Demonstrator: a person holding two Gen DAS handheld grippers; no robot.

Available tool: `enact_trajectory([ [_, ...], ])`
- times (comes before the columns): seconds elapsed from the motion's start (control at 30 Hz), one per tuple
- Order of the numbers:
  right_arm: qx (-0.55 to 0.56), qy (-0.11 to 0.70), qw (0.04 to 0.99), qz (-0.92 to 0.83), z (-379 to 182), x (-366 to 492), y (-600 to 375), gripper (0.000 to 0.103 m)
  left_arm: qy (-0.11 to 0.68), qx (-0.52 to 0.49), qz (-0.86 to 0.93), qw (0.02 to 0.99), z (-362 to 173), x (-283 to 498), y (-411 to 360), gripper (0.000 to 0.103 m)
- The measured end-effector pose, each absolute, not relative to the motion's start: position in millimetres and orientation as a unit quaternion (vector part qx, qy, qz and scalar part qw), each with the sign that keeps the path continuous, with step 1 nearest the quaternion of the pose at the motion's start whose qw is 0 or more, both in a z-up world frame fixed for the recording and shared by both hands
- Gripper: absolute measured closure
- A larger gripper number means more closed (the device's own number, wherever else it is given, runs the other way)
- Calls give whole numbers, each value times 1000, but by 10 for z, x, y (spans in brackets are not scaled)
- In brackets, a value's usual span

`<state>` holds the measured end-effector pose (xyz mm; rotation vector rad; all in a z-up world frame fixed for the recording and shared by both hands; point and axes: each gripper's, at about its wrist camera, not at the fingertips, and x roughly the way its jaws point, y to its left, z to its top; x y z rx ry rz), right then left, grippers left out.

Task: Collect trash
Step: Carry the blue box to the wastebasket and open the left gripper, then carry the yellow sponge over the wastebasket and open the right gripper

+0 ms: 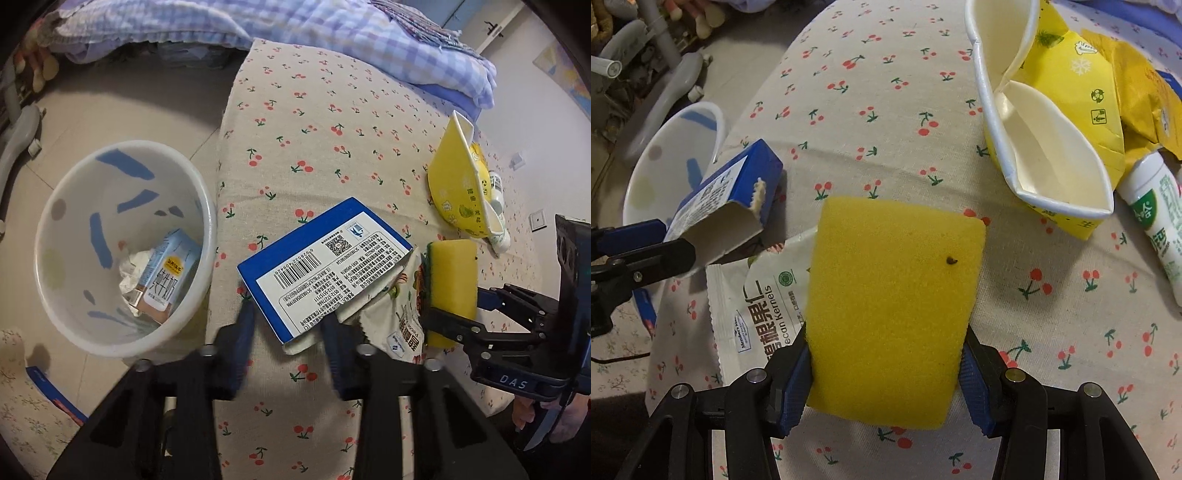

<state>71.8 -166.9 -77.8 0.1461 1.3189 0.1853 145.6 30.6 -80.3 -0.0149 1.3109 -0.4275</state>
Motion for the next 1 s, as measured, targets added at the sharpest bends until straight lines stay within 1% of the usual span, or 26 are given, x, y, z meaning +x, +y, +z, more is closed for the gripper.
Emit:
enact_trajectory([
  [0.1,80,610,784,88,-740,714,-1721,43,595,-3,-193,780,-775,1445,286,72],
  [0.13,83,607,786,88,-705,711,-1737,43,590,-5,-195,783,-751,1444,280,80],
  [0.2,79,592,797,90,-572,698,-1715,43,579,-10,-199,791,-678,1434,275,88],
  [0.23,78,585,802,91,-512,670,-1733,43,572,-14,-201,796,-630,1429,275,96],
  [0.27,78,581,805,92,-470,658,-1734,43,567,-16,-201,798,-607,1430,284,100],
  [0.43,93,553,822,101,-238,593,-1767,43,545,-38,-180,818,-498,1457,403,102],
  [0.6,104,542,827,106,-158,644,-1734,43,520,-50,-140,841,-357,1481,628,102],
  [0.77,111,536,829,112,-107,731,-1667,43,487,-41,-80,869,-222,1495,954,102],
  [1.0,109,533,829,126,-101,871,-1451,43,489,-43,-27,871,-306,1567,1414,102],
])
